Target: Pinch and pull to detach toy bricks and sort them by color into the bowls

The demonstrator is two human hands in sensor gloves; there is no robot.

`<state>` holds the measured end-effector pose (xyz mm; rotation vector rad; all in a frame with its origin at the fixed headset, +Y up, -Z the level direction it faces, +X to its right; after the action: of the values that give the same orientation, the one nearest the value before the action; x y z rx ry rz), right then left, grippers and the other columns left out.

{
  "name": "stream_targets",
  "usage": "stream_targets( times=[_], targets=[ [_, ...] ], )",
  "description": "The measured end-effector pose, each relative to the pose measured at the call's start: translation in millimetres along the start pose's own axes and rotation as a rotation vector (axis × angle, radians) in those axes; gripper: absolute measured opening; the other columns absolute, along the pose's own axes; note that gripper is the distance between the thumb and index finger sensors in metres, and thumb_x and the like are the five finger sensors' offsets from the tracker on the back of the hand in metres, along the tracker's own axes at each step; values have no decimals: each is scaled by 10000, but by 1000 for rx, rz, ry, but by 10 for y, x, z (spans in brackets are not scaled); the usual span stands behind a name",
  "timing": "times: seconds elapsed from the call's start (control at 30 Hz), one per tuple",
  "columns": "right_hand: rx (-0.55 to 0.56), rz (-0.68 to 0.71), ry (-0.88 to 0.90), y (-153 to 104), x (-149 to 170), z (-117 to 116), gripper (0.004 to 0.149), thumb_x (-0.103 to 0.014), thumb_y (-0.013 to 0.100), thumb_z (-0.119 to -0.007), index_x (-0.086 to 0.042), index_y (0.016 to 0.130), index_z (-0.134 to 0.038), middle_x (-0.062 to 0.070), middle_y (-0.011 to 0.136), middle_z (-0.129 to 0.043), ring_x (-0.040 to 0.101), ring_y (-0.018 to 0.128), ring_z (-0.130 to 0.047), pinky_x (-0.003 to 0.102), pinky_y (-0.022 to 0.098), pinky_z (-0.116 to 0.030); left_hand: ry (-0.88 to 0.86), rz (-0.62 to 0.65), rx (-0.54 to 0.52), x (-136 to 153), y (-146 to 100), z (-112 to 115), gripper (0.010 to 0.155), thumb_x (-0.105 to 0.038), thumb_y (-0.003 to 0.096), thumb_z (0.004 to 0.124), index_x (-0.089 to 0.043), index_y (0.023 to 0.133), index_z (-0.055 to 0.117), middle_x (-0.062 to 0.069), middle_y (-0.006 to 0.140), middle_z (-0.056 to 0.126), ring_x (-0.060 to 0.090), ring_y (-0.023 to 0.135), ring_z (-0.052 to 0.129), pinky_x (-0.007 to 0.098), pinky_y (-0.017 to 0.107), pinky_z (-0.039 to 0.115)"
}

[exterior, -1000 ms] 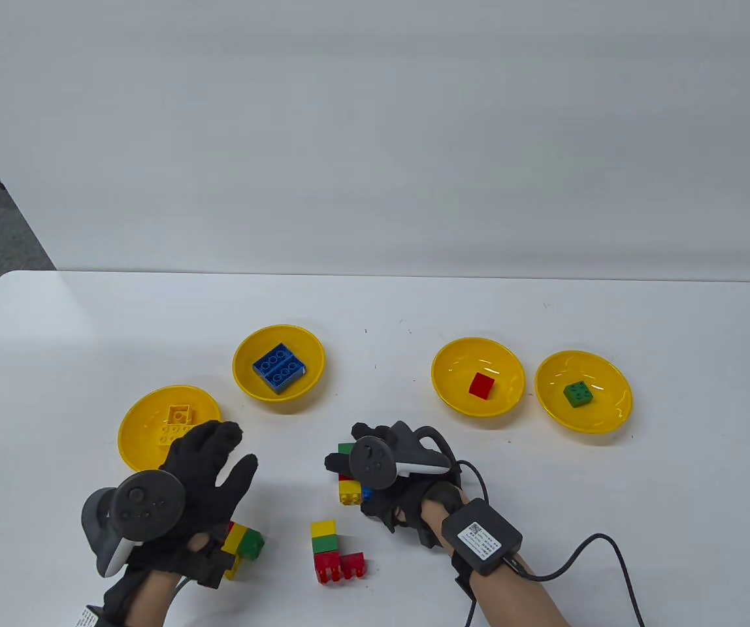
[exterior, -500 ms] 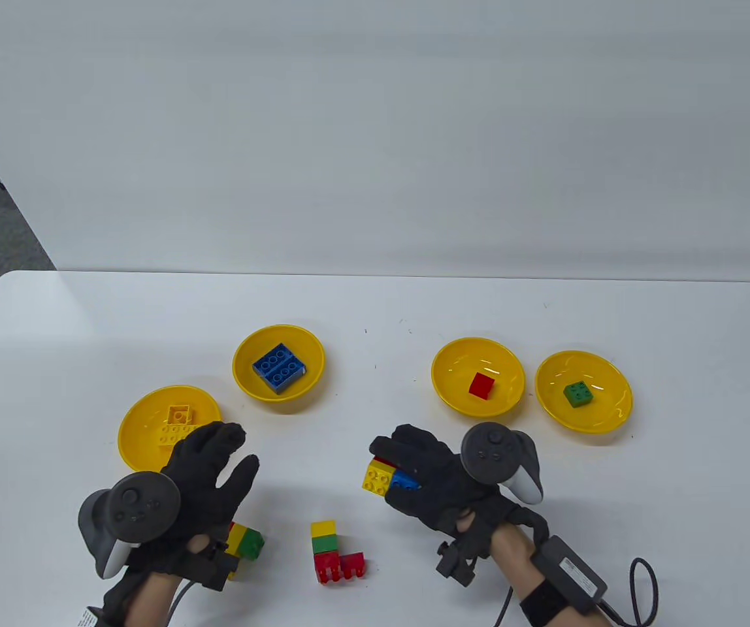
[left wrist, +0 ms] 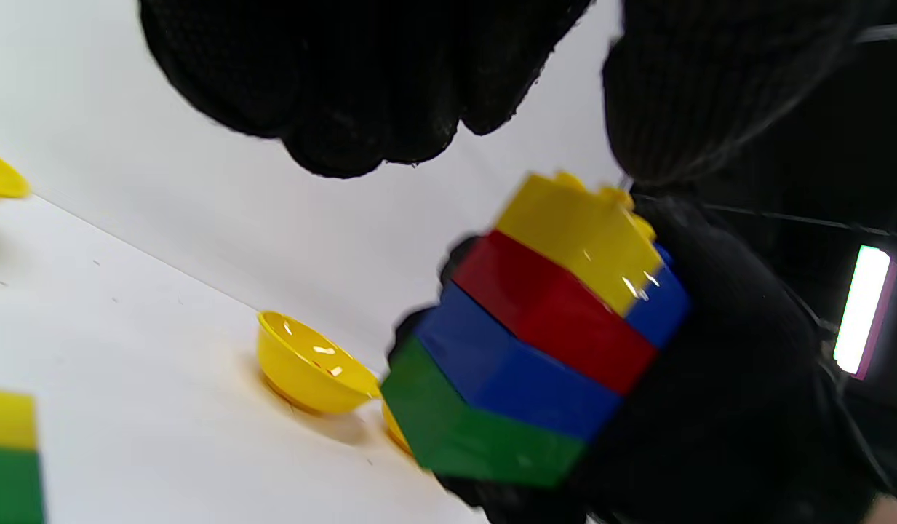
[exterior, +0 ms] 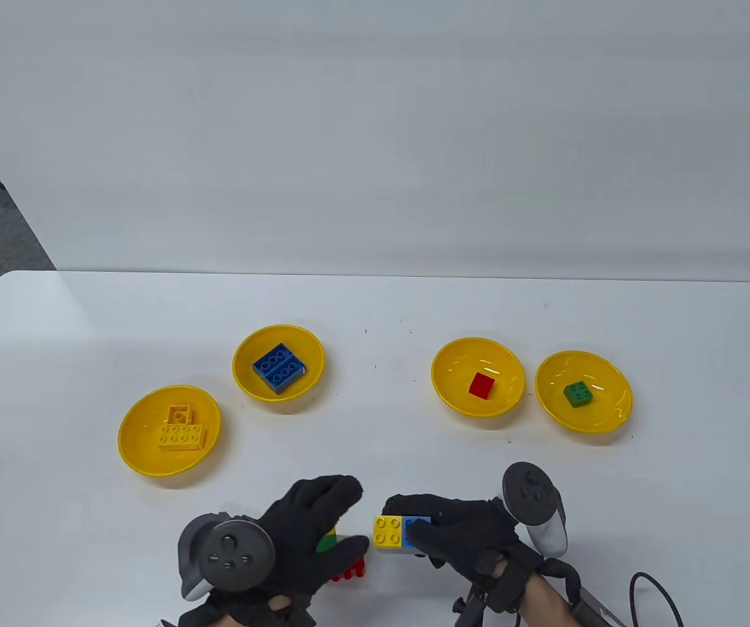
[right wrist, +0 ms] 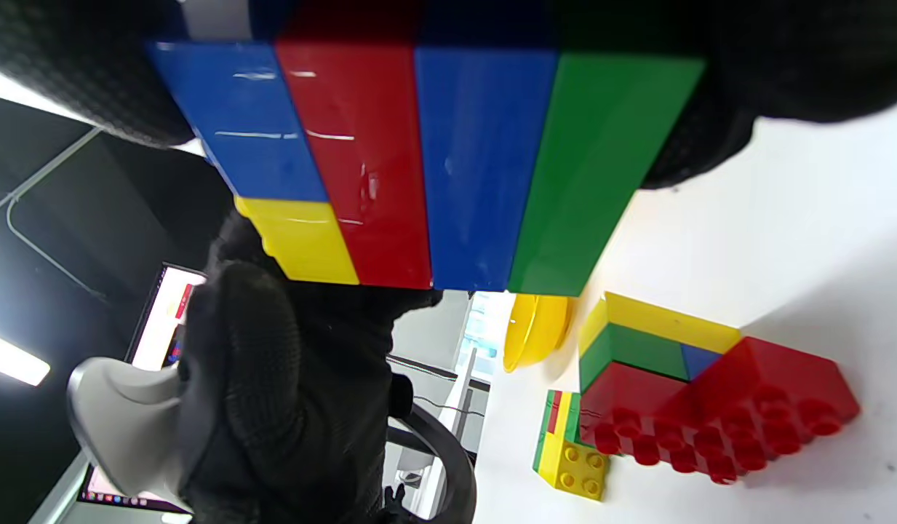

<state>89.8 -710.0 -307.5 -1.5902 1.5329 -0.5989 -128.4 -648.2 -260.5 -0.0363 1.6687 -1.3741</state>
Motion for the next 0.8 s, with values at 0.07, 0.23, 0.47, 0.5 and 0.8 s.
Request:
stream_targets(
  times=[0.07, 0.23, 0.47, 0.5, 0.8],
  targets=[
    [-14, 0, -15, 1, -22, -36, 727, -627, 408, -777, -89, 893, -845, 270, 906, -831, 546, 531, -915, 595, 256, -831, 41, 20, 33, -55, 21, 108, 772, -542, 412, 931, -191, 1048, 669, 194, 1023, 768, 445, 837, 851, 605, 589, 755],
    [-9, -4, -72, -4, -43, -57, 720, -612, 405, -786, -85, 892, -844, 274, 914, -818, 556, 545, -903, 604, 270, -823, 71, 33, 52, -56, 60, 213, 741, -510, 404, 967, -195, 1024, 710, 190, 988, 790, 432, 800, 862, 605, 583, 752],
    [22, -11, -102, -23, -90, -69, 716, -579, 393, -817, -49, 872, -859, 295, 905, -817, 580, 553, -886, 626, 282, -815, 96, 78, 33, -97, 56, 186, 655, -496, 380, 1009, -199, 936, 831, 159, 867, 901, 385, 674, 949, 567, 504, 811],
    [16, -10, -98, -30, -88, -79, 713, -580, 393, -817, -50, 868, -864, 291, 901, -823, 579, 546, -891, 624, 278, -818, 89, 90, 32, -104, 60, 167, 649, -503, 371, 1021, -194, 915, 853, 156, 834, 922, 374, 633, 968, 556, 477, 825],
    [-20, 17, 13, -2, -73, -163, 698, -548, 366, -866, -22, 822, -909, 305, 865, -856, 605, 510, -912, 648, 246, -830, -194, 117, 87, 57, 127, 105, 646, -469, 297, 1143, -121, 799, 932, 192, 670, 966, 365, 484, 1020, 548, 376, 877]
  ],
)
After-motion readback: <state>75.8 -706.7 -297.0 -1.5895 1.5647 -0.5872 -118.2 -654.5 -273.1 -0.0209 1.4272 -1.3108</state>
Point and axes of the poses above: the tracker on the back of each hand, its own x axis roughly to the little-finger side, its own y axis roughly from the wrist to the fingertips, z = x × y, the point moved 4 cm from there along y, roughly from the wrist to the fingertips
